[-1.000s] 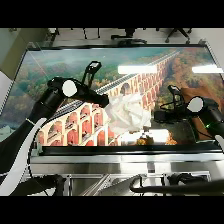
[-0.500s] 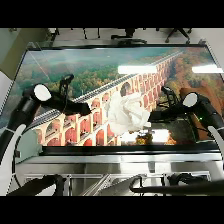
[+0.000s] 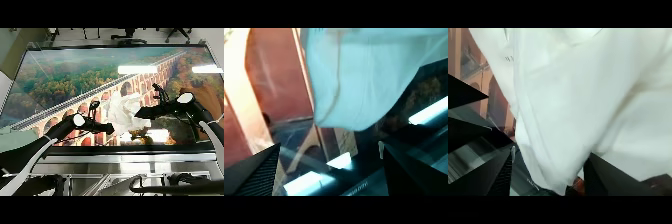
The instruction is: Fold the shirts.
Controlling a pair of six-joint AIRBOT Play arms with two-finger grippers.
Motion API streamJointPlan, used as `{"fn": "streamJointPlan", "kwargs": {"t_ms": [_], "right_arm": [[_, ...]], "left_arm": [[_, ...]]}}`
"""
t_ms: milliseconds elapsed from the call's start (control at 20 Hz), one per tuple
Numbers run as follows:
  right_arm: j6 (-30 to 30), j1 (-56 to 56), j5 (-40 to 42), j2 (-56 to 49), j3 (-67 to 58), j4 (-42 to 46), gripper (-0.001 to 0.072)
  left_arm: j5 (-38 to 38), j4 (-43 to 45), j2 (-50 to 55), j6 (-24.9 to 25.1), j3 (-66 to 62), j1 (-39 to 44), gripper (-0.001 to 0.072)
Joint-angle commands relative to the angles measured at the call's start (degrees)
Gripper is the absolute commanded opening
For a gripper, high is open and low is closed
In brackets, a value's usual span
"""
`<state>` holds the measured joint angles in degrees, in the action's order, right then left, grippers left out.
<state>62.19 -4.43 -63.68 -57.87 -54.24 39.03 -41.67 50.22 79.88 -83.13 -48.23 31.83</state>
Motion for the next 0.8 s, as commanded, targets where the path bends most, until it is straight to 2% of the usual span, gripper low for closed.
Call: {"fn": "streamJointPlan", "kwargs": {"t_ms": [0,50,150,250,300,500,650,750], "right_arm": [[-1.77,0.04,3.76,-2.93,0.00,-2.03,0.0241],[-3.04,0.04,3.89,-3.74,-0.02,-2.27,0.0218],[-3.96,0.07,3.89,-4.28,-0.13,-2.23,0.0025],[-4.74,0.17,3.87,-4.28,-0.87,-2.12,0.0025],[-5.44,0.50,3.67,-4.20,-1.77,-1.75,0.0025],[-5.40,6.27,-1.09,-2.64,-7.48,-1.77,0.0024],[-5.25,14.49,-8.39,0.24,-16.63,-2.84,0.0024],[-5.84,20.09,-12.31,2.78,-23.98,-7.34,0.0023]], "left_arm": [[2.80,-0.96,7.89,-0.92,-5.68,2.49,0.0679],[1.60,-0.92,9.79,-0.92,-7.98,2.49,0.0550],[-1.57,-0.70,13.25,-0.90,-12.17,2.47,0.0360],[-4.52,-0.46,15.93,-0.83,-15.39,1.81,0.0083],[-6.05,-0.46,16.70,-0.81,-16.70,1.18,0.0012],[-13.29,0.00,13.49,1.60,-21.09,-2.91,0.0010],[-19.93,3.15,4.61,1.70,-26.95,-8.37,0.0010],[-23.30,3.19,-2.58,1.70,-33.20,-12.22,0.0010]]}}
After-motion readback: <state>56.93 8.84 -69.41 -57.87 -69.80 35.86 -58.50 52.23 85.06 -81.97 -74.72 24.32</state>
